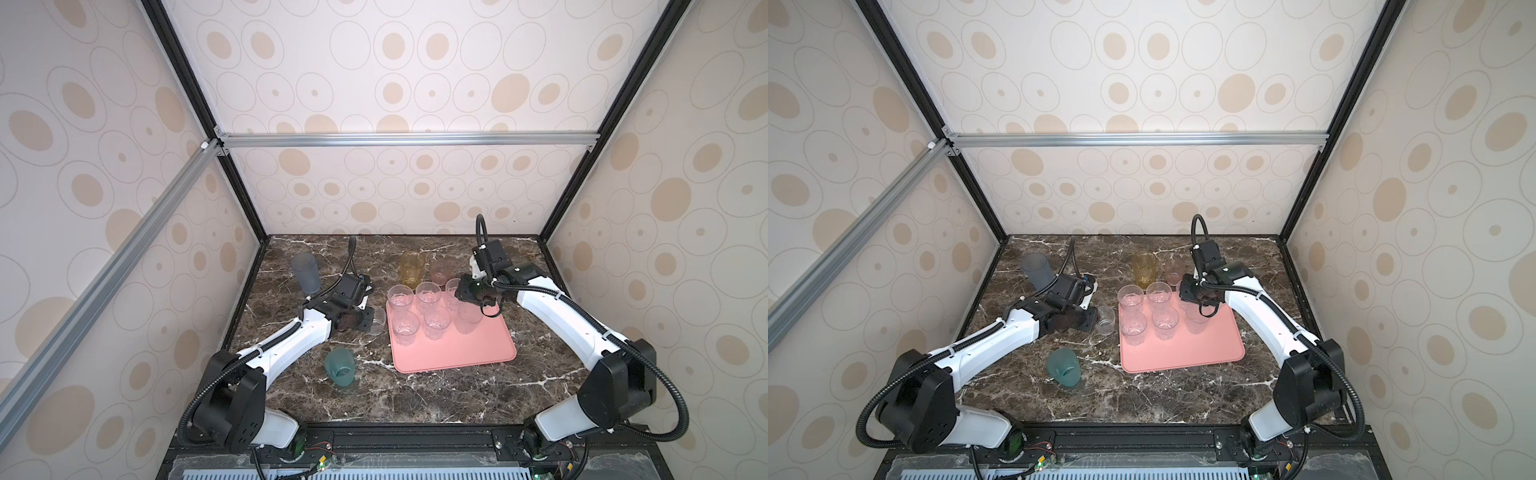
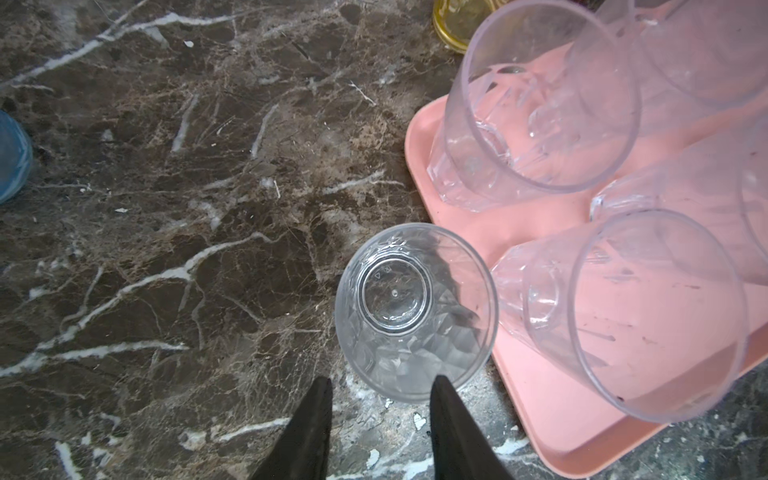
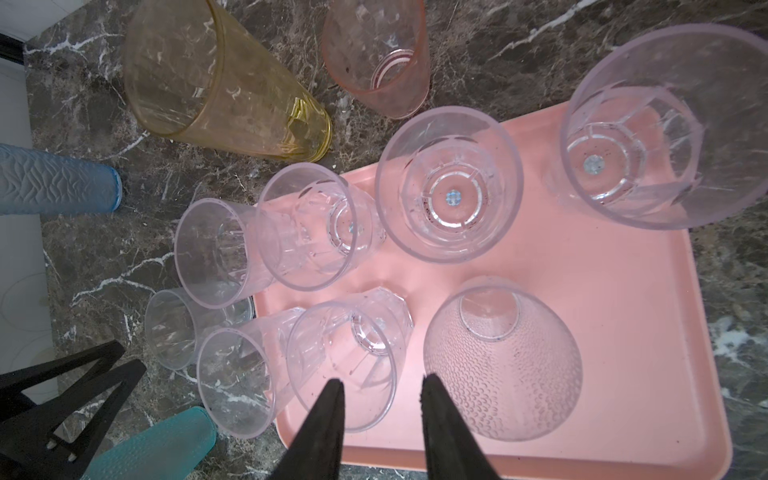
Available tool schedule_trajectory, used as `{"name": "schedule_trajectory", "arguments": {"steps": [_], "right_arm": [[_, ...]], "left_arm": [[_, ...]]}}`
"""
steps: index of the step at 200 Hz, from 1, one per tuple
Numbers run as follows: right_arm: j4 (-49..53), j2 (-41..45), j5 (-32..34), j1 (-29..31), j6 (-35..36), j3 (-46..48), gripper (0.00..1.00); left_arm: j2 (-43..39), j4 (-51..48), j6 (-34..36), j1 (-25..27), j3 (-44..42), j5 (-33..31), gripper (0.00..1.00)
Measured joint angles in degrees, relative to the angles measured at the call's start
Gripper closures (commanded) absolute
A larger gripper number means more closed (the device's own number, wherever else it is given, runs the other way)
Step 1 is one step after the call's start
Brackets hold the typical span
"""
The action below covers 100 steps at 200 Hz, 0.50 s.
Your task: Place the glasses into the tray
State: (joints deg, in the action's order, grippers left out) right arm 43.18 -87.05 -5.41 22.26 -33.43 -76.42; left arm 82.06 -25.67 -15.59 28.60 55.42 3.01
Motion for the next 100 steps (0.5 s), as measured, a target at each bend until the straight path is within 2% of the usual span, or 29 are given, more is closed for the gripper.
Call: {"name": "schedule_trajectory", "arguments": {"steps": [74, 100], "right_arm": [[-0.59, -1.09, -0.17, 0.81, -0.24, 0.04, 0.66], [-0.81, -1.14, -0.17, 1.14, -0.26, 0.04, 0.66]], "left_arm": [[5.27, 2.08, -0.09, 0.00, 0.87, -3.93, 0.70], [6.78, 3.34, -0.37, 0.00, 1.03, -5.05, 0.76]]}}
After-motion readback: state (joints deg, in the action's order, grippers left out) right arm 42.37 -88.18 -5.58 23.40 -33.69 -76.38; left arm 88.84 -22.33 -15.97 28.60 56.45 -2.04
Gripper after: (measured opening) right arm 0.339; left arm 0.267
